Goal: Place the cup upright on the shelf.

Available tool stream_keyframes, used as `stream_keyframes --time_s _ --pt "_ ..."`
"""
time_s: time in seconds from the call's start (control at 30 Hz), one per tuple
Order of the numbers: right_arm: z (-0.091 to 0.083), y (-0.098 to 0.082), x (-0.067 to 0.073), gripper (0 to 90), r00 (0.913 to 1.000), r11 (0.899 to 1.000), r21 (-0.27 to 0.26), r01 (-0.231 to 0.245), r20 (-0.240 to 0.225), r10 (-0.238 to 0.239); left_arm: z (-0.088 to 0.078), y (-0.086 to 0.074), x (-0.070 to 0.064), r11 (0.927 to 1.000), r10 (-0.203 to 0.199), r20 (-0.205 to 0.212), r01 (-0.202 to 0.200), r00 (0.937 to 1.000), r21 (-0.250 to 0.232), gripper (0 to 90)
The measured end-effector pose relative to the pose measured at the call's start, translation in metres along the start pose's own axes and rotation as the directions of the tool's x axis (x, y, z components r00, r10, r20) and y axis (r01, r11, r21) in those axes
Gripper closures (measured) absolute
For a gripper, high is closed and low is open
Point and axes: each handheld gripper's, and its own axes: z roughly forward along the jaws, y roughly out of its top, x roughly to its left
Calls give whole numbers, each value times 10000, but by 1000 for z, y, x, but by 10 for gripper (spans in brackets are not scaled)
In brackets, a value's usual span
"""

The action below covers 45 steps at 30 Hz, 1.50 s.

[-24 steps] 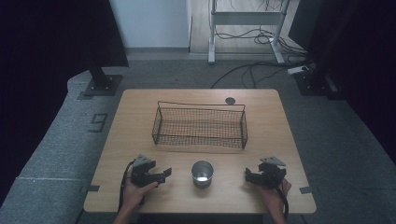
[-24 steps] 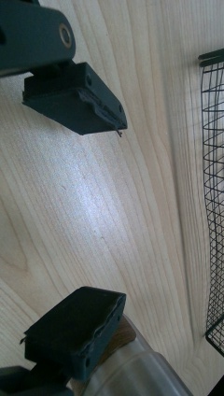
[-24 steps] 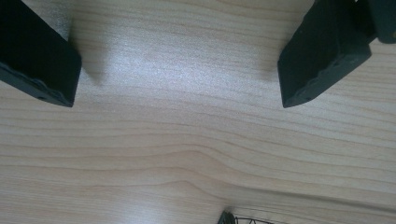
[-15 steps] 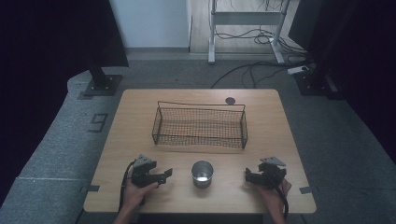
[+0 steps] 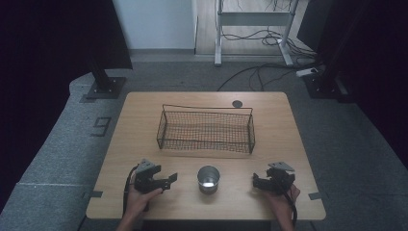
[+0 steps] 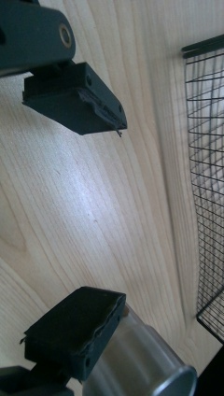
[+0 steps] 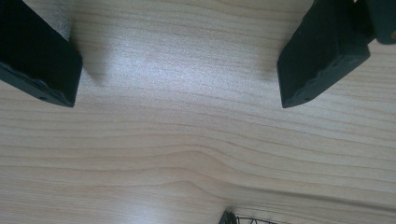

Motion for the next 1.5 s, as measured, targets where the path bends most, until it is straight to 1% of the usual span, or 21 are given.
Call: stream_keyframes --time_s 0.13,0.3,0.4,0.5,0.57,0.6,0.73,0.77,0.83,0.93,0.97,1.13,1.33,1.37,1.43,1.5 --pt "0 0 0 2 10000 10000 -16 19 -22 -19 -2 2 -2 10000 15 -27 -15 10000 -58 155" --pt "0 0 -1 2 9999 10000 -16 81 -83 -81 -8 6 -4 9996 10 -75 -12 10000 -267 155" --pt "0 0 -2 2 9999 9999 -7 106 -103 -106 -12 7 -4 9992 -65 7 65 10000 -397 155" --pt "0 0 -2 4 9999 9999 -12 101 -88 -101 -14 8 -6 9990 -5 75 8 10000 -453 155" --pt "0 0 -2 5 9999 10000 -24 80 -65 -81 -17 10 -9 9986 60 177 -51 9998 -532 155" --pt "0 0 -2 6 10000 10000 -18 36 -41 -37 -19 11 -13 9982 171 287 -154 9994 -584 155" --pt "0 0 -2 7 10000 10000 -20 17 -26 -17 -20 14 -22 9976 399 514 -369 9979 -577 152" --pt "0 0 -2 7 10000 10000 -20 17 -26 -17 -20 14 -22 9976 399 514 -369 9979 -577 151" --pt "0 0 -2 7 10000 10000 -20 12 -25 -12 -19 15 -28 9973 498 581 -465 9971 -568 151" --pt "0 0 -2 7 10000 10000 -20 11 -26 -11 -18 15 -31 9971 545 628 -509 9965 -573 150" --pt "0 0 -2 7 10000 10000 -20 14 -25 -14 -18 15 -35 9964 559 636 -516 9964 -670 151" --pt "0 0 -2 7 10000 10000 -21 13 -24 -13 -17 15 -42 9957 642 755 -588 9951 -718 149" --pt "0 0 -2 8 10000 10000 -25 8 -19 -8 -11 15 -55 9939 959 954 -900 9908 -643 141" --pt "0 0 -2 8 10000 10000 -25 6 -20 -6 -11 15 -55 9939 959 954 -900 9908 -643 139" --pt "0 0 -2 8 10000 10000 -26 8 -19 -8 -9 15 -60 9929 1077 1027 -1018 9889 -610 133" --pt "0 0 -2 8 10000 10000 -25 9 -20 -10 -8 16 -61 9925 1127 1071 -1066 9878 -606 123"
